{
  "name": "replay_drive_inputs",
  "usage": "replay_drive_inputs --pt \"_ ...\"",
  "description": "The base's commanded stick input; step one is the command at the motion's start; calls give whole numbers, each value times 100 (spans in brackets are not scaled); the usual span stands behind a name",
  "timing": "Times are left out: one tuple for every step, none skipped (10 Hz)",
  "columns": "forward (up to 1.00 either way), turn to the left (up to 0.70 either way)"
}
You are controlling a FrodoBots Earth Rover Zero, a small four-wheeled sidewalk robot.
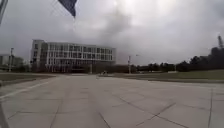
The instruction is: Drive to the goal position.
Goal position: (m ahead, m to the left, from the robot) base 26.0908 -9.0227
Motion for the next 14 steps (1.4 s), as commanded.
replay_drive_inputs --pt "66 0" --pt "70 0" --pt "70 0" --pt "70 0" --pt "70 0" --pt "70 0" --pt "70 0" --pt "70 0" --pt "70 0" --pt "70 0" --pt "70 0" --pt "70 0" --pt "70 0" --pt "70 0"
